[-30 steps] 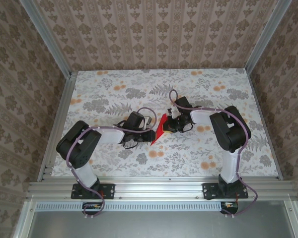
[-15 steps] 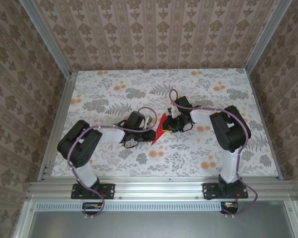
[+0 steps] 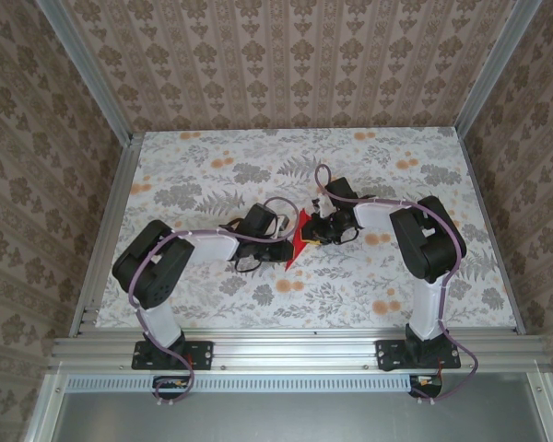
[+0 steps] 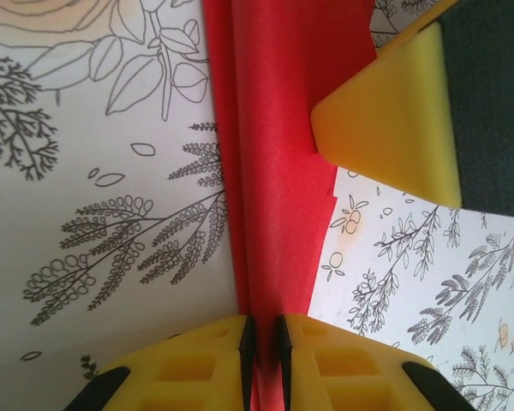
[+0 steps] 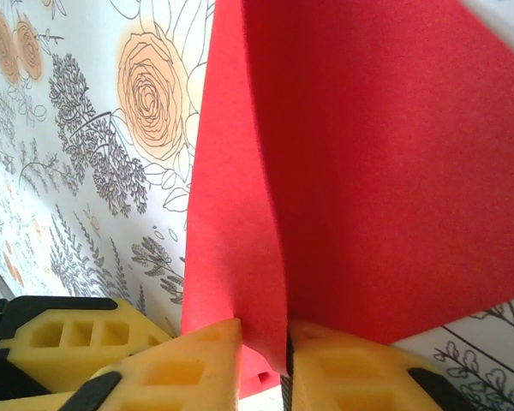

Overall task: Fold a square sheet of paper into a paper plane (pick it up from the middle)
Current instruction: Fold the wing for the fifth time at the center of the table.

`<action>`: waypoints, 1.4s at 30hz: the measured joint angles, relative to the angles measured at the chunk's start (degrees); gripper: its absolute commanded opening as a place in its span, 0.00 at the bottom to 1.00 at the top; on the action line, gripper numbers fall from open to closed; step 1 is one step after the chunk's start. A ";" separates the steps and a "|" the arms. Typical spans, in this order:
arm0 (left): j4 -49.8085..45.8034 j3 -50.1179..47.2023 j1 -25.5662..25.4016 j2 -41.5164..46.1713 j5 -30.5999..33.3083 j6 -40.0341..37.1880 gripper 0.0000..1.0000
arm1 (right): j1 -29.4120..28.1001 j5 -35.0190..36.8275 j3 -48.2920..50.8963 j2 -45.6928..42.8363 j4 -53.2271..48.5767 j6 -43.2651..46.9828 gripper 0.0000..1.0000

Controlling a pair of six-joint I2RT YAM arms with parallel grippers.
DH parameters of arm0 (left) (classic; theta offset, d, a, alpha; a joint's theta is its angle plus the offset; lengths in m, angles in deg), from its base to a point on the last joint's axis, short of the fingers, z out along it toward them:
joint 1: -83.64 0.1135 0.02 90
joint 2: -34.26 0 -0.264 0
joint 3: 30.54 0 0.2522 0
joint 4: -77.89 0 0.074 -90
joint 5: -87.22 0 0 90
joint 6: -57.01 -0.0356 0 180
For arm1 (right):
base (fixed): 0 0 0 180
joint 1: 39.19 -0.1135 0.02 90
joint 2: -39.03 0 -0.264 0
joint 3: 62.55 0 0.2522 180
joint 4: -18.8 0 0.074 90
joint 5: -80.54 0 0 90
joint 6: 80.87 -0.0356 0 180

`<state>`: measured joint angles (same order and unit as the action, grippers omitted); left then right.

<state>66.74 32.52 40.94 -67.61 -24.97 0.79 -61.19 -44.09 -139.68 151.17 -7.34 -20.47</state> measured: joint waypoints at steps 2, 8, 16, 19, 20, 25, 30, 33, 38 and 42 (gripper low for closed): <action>-0.44 0.35 -0.20 -0.11 0.11 -0.28 0.23 | 0.00 0.72 0.00 0.00 -0.09 0.00 0.12; -0.50 0.66 -0.46 0.02 -0.42 -0.35 0.34 | 0.13 1.49 0.07 0.02 -0.26 0.13 0.10; 0.39 0.50 0.17 0.33 -1.14 1.49 0.34 | 0.31 1.49 0.13 0.02 -0.22 0.15 0.11; 1.29 0.22 1.18 0.33 -1.62 2.89 0.28 | 0.42 1.44 0.11 0.13 -0.22 0.42 0.11; 1.44 0.22 1.44 0.33 -1.86 3.26 0.27 | 0.42 1.44 0.11 0.13 -0.22 0.57 0.11; 1.95 0.22 1.77 0.33 -2.78 4.44 0.21 | 0.42 1.42 0.11 0.22 -0.22 0.94 0.11; 1.88 0.17 1.77 0.33 -3.82 4.85 0.18 | 0.42 1.44 0.07 0.26 -0.33 0.94 0.11; 1.86 -0.17 1.77 0.33 -4.04 4.90 0.17 | 0.42 1.46 -0.33 0.46 -0.87 0.94 0.12; 1.16 -0.50 1.77 0.33 -4.00 4.90 0.17 | 0.44 1.46 -0.87 0.76 -1.57 0.94 0.13; 0.57 -0.50 1.75 0.33 -4.02 4.87 0.17 | 0.42 1.49 -1.22 0.90 -2.14 0.92 0.13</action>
<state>67.31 32.01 42.69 -67.28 -29.00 5.66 -60.78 -42.60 -140.91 152.06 -9.48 -19.56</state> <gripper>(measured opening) 0.171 0.131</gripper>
